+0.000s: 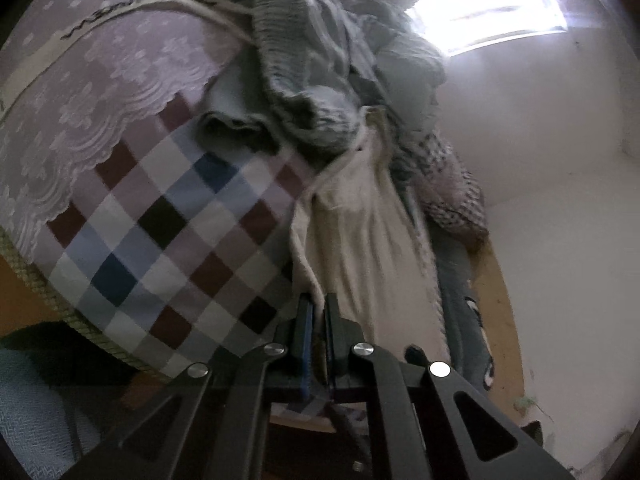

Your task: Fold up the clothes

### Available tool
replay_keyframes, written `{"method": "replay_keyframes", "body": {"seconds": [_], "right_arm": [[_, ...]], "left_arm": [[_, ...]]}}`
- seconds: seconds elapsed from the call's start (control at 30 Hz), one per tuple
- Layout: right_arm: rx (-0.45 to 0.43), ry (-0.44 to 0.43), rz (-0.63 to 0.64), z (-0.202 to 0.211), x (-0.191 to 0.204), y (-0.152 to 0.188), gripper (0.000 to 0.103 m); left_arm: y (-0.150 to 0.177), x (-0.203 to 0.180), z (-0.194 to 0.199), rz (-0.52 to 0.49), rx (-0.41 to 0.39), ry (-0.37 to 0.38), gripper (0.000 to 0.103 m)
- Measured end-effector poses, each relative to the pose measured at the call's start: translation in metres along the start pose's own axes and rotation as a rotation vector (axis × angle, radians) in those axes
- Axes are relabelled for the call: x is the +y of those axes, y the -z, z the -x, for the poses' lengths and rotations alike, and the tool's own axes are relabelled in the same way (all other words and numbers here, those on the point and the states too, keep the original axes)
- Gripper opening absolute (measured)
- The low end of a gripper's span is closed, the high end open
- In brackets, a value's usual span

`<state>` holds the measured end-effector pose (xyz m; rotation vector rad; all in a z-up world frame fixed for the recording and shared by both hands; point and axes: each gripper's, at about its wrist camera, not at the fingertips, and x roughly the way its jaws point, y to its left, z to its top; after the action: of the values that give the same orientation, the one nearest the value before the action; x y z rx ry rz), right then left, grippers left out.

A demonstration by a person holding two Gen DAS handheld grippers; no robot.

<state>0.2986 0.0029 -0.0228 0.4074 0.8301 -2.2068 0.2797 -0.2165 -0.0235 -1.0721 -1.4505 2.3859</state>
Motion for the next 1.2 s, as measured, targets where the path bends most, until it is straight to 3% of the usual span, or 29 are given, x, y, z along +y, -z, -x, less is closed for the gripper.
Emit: {"method": "replay_keyframes", "body": {"seconds": [0.33,0.57,0.63,0.7,0.93,0.97,1.0,1.07,1.2], "right_arm": [[0.061,0.164,0.127,-0.039,0.018,-0.012,0.082],[0.113,0.197,0.127,-0.065,0.011,-0.015,0.078],[0.118,0.2,0.122,-0.072,0.011,-0.018,0.072],[0.124,0.214,0.129,-0.08,0.014,-0.022,0.059],[0.159,0.251,0.098,-0.104,0.015,-0.033,0.045],[0.157,0.254,0.1,-0.105,0.016,-0.035,0.039],[0.156,0.255,0.107,-0.106,0.018,-0.036,0.026],[0.159,0.264,0.116,-0.109,0.021,-0.039,0.015],[0.171,0.256,0.091,-0.112,0.017,-0.041,0.007]], "left_arm": [[-0.005,-0.012,-0.005,-0.022,0.012,0.084,0.004],[-0.008,-0.006,0.001,-0.004,0.005,0.113,0.004],[-0.008,-0.004,0.002,-0.004,0.003,0.114,0.004],[-0.009,-0.003,0.003,-0.001,0.003,0.12,0.004],[-0.012,0.0,0.002,-0.001,0.001,0.12,0.004],[-0.012,0.0,0.003,0.001,-0.001,0.119,0.004],[-0.013,0.001,0.003,0.003,-0.003,0.117,0.004],[-0.014,0.003,0.003,0.009,-0.005,0.108,0.004],[-0.016,0.004,0.003,0.009,-0.007,0.103,0.004]]}}
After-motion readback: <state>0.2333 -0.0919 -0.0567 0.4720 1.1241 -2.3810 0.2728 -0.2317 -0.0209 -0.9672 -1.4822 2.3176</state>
